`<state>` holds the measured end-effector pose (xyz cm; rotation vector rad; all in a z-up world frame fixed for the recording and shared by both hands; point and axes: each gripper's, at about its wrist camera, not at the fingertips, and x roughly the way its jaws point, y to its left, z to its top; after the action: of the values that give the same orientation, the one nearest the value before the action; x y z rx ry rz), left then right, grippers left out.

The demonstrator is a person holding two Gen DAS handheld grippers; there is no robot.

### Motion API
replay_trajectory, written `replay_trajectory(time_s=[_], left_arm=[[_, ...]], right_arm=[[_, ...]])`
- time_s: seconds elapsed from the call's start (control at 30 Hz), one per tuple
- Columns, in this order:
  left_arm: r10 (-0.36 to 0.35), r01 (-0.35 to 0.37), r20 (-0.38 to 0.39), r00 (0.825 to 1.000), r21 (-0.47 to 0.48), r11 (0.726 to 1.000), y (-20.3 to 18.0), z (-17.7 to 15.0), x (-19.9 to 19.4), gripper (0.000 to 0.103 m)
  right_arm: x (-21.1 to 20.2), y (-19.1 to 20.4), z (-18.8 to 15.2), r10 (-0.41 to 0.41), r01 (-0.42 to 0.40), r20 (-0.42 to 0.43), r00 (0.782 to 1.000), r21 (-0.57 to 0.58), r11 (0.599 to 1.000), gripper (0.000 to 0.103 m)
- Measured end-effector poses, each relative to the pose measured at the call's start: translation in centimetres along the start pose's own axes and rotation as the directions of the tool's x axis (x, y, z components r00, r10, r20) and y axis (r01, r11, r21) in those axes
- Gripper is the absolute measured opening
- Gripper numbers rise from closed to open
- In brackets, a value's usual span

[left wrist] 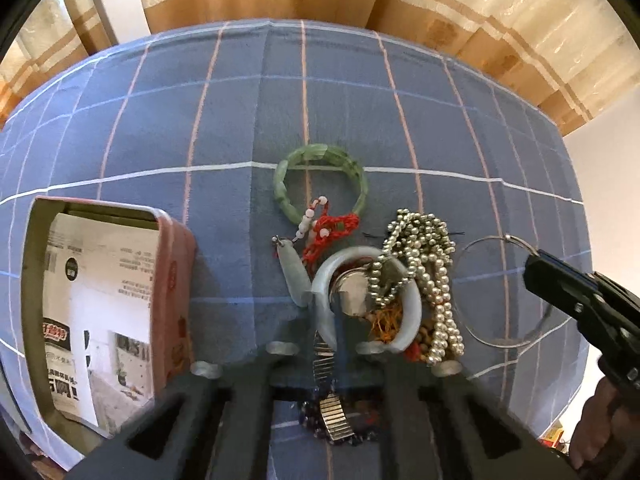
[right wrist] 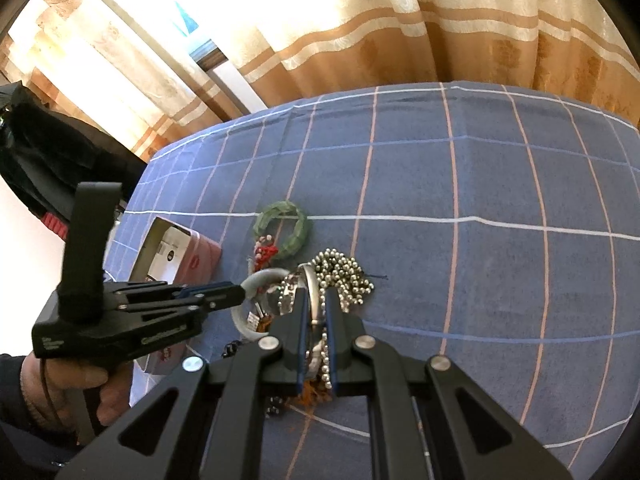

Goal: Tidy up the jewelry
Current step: 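Close the left gripper on the white bangle rim and lift it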

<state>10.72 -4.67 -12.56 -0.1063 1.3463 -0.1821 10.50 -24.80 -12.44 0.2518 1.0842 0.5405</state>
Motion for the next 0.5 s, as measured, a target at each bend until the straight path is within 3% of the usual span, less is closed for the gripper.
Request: replay_trajectory(time_s=[0.13, 0.3, 0.37, 0.43, 0.5], left_arm=[[0.01, -0.011, 0.031, 0.999, 0.022, 1.0, -0.8, -0.3, -1.7, 0.0], [0.011, -0.012, -0.024, 1.0, -0.036, 0.999, 0.3, -0.7, -0.2, 0.0], [-0.009, 0.006, -0.042, 0.999, -0.065, 0.998, -0.2, -0.4, 0.3, 0.005], [-0.017, 0.013, -0.056, 0.998, -0.066, 0.998, -0.5, -0.3, 0.5, 0.026], [-0.013, 0.01, -0.064, 0.998, -0.062, 0.998, -0.8, -0.3, 0.7, 0.032]], right_arm=[[0.1, 0.3, -0.2, 0.007, -0.007, -0.004, 1.0, -0.01, 1.0, 0.011], [0.0, 0.8, -0.4, 0.011, -0.011, -0.009, 1.0, -0.027, 1.0, 0.011], [-0.1, 0.8, -0.4, 0.008, -0.008, -0.007, 1.0, -0.03, 1.0, 0.011], [-0.1, 0.6, -0.5, 0.004, -0.004, -0.006, 1.0, -0.022, 1.0, 0.011], [-0.1, 0.3, -0.5, 0.001, -0.001, -0.005, 1.0, -0.017, 1.0, 0.011]])
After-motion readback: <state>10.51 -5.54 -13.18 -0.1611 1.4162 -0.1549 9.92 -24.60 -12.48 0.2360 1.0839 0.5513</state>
